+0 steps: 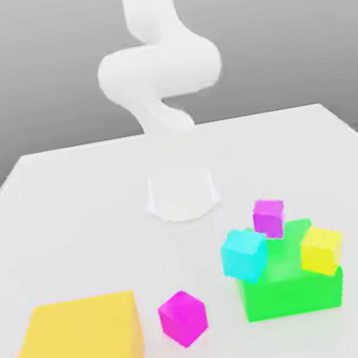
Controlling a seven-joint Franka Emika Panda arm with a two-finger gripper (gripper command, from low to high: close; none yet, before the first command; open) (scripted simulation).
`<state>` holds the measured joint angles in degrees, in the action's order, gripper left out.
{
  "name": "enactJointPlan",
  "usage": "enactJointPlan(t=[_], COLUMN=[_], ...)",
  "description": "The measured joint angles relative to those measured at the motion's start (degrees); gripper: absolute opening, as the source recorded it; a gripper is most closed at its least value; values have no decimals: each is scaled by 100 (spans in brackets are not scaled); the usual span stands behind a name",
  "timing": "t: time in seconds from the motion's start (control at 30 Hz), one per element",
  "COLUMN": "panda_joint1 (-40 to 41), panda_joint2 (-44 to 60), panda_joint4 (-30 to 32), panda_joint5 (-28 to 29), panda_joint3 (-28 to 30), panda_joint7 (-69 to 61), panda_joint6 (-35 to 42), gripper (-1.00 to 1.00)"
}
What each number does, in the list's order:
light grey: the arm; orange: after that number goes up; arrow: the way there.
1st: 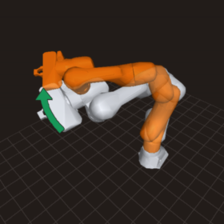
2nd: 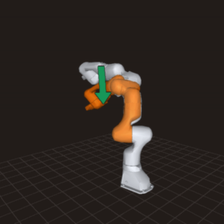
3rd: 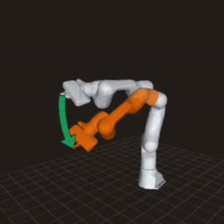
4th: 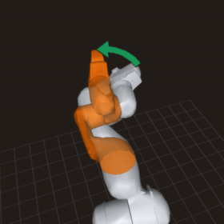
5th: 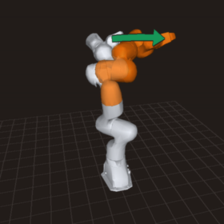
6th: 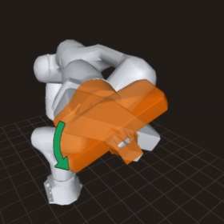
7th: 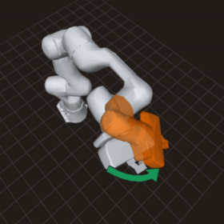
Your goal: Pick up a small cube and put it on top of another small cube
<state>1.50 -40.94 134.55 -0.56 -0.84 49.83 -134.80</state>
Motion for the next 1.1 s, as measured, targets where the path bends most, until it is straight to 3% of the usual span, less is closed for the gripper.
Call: enactJointPlan(t=[0.67,0.87,0.9,1.1], panda_joint1=[910,692,639,616], panda_joint2=[4224,5471,5669,5768], panda_joint4=[2306,2221,2188,2170], panda_joint5=[125,435,466,495], panda_joint3=[-487,-192,-132,-105], panda_joint7=[3824,4216,4241,4266], panda_joint6=[-2584,-3573,-3736,-3829], gripper=[0,0,-100,-100])
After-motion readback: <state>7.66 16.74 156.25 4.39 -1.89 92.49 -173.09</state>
